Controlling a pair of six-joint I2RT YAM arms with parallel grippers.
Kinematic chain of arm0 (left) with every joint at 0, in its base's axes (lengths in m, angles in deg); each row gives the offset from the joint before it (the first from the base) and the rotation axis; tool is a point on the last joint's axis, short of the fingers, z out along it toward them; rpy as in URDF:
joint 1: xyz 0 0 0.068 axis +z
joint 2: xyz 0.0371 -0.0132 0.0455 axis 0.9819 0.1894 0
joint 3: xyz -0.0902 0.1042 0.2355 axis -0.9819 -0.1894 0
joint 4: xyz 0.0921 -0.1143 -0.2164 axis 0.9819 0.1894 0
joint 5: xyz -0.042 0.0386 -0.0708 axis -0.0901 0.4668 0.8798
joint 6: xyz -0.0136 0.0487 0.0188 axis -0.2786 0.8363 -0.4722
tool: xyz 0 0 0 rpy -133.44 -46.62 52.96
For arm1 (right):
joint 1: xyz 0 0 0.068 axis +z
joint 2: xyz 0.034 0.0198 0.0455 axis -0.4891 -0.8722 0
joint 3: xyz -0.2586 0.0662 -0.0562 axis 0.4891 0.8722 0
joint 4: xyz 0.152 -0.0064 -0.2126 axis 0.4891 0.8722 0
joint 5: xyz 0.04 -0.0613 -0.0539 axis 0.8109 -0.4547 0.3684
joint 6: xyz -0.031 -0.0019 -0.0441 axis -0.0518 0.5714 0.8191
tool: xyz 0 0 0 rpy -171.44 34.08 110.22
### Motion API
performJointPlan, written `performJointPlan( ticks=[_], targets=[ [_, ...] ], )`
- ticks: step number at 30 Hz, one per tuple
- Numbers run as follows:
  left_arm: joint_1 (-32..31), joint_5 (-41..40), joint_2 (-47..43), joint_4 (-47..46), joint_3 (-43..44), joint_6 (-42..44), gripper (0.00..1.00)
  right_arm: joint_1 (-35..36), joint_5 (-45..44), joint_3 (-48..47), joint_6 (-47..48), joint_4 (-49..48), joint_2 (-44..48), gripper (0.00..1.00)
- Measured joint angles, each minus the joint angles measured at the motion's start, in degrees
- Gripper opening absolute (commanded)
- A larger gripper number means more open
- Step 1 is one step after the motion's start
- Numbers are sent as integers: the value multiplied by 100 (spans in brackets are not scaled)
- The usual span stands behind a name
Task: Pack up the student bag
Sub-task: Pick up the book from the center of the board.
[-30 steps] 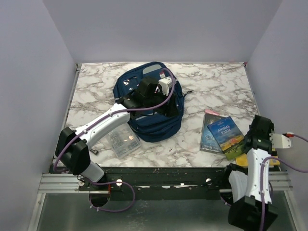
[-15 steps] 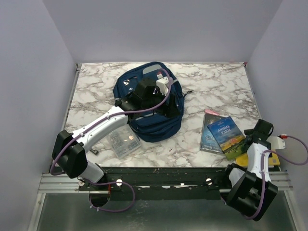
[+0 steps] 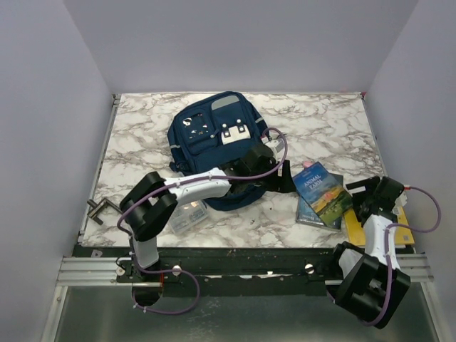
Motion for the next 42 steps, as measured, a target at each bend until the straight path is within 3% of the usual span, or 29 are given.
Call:
performJointPlan(
  ticks=[9,15,20,29,37,42],
  targets=[
    [13,-616,817,-94,212,-1294,77,105,387,48,-2,-199,-103,91],
    [-20,-916,1121,-756,188,-2437,69,109,485,48,-2,-245,-160,91],
    [-105,-1224,1311,-1088,94,-3355,69,109,490,48,-2,-234,-144,91],
    [-210,-1473,1847,-1475,48,-4109,68,111,490,46,-2,-160,-74,91],
    [-234,-1606,2304,-2374,190,-4350,53,133,485,46,-2,28,85,91],
    [-234,-1609,2575,-2667,345,-4478,29,133,483,44,15,201,232,92]
  ],
)
